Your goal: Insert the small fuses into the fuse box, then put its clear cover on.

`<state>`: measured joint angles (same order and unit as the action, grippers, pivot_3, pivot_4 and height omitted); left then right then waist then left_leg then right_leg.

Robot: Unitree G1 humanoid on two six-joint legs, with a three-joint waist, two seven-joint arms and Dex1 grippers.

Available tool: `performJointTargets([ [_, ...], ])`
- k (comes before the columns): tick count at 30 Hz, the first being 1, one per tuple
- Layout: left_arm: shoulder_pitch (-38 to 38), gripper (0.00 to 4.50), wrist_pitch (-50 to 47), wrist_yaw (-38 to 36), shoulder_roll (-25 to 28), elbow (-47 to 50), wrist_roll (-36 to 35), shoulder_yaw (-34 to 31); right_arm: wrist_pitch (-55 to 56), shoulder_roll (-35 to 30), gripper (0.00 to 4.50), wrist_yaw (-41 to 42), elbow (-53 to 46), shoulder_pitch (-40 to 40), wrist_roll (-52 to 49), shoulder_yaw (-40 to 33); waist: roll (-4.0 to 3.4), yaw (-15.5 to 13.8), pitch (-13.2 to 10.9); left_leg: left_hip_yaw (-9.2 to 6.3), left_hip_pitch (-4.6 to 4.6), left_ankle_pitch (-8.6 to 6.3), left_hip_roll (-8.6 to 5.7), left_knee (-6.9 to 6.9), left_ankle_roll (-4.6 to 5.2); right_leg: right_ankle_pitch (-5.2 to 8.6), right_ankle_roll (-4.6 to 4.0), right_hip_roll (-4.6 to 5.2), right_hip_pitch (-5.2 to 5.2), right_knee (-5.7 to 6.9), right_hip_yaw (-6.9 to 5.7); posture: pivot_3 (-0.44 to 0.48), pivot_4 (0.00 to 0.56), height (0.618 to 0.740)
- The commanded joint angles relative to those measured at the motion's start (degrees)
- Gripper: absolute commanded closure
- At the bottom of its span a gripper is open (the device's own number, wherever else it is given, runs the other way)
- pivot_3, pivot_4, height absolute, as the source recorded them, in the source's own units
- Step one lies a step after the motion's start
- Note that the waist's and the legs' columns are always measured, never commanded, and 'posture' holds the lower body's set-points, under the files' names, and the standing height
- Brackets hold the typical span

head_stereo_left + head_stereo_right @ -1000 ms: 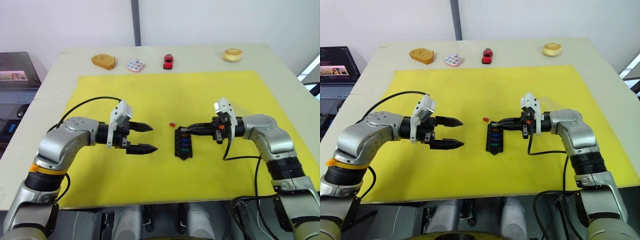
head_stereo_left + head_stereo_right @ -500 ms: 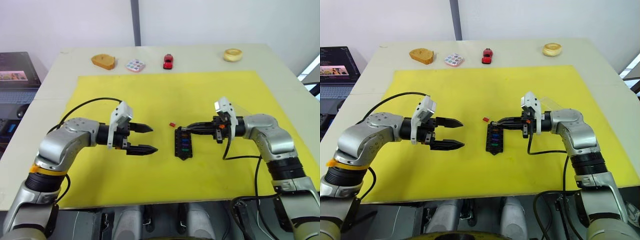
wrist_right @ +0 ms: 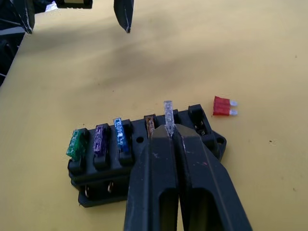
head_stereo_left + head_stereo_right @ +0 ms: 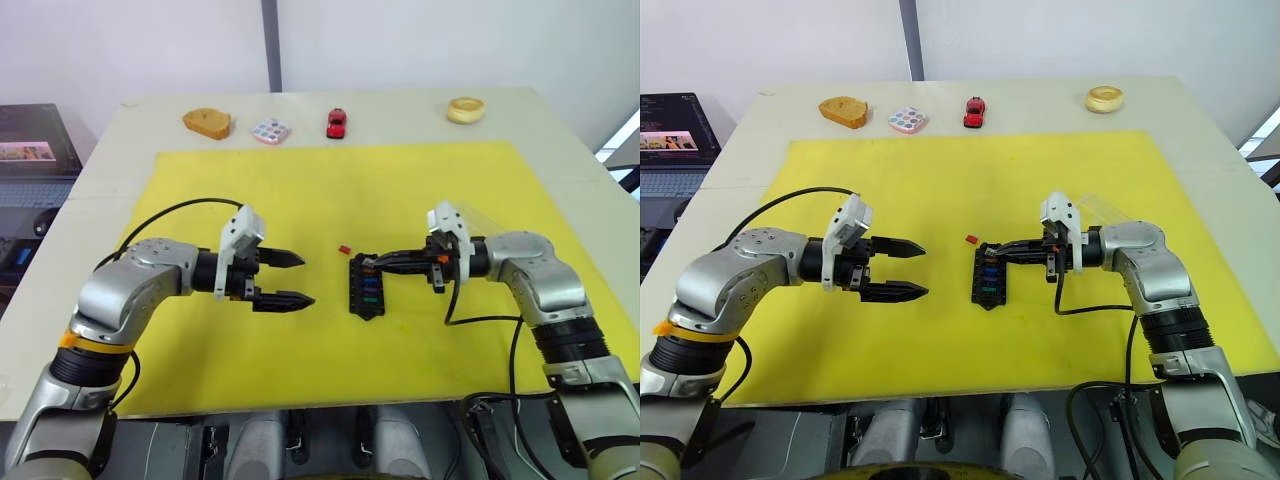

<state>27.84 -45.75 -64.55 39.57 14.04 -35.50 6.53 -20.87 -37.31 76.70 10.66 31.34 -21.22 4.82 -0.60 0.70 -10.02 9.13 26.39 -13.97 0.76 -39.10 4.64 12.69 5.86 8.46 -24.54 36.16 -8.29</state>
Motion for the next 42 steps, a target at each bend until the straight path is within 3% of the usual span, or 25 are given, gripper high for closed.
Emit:
performJointTargets([
  [1, 0.4, 0.02, 0.6, 0.1, 0.6, 1.6, -0.1, -0.5, -0.3, 0.2, 4.5, -0.4, 0.3, 0.7, -0.5, -0.8, 0.0, 0.0, 0.0, 0.0, 0.0, 0.0, 0.0, 0.0, 0.0, 0.0, 0.0, 0.0, 0.01, 0.0, 0.0, 0.0, 0.15, 0.74],
  [11, 0.3, 0.02, 0.8, 0.0, 0.3, 1.5, 0.0, -0.2, -1.8, -0.7, 4.5, -0.2, -2.1, 2.1, -1.4, -1.1, 0.0, 0.0, 0.0, 0.0, -0.01, 0.0, 0.0, 0.0, 0.0, 0.0, 0.0, 0.0, 0.01, 0.0, 0.0, 0.0, 0.15, 0.74],
  [25, 0.8, 0.02, 1.7, -0.4, 2.4, 2.6, 0.7, -0.7, -13.2, -5.6, 4.5, -2.2, -13.6, 6.1, -1.9, 0.7, 0.0, -0.1, 0.0, -0.01, 0.01, -0.01, 0.0, 0.0, -0.02, 0.0, -0.02, 0.09, -0.03, 0.0, 0.0, 0.0, 0.15, 0.74],
  [42, 1.1, 0.02, 2.8, 0.4, 2.1, 4.2, 0.9, -0.3, -10.8, -7.7, 4.5, -3.8, -15.6, 7.4, 2.5, 4.9, 0.0, 0.0, 0.0, -0.01, 0.02, -0.01, 0.0, 0.0, -0.02, 0.01, -0.02, 0.07, -0.04, -0.01, 0.0, 0.0, 0.15, 0.74],
])
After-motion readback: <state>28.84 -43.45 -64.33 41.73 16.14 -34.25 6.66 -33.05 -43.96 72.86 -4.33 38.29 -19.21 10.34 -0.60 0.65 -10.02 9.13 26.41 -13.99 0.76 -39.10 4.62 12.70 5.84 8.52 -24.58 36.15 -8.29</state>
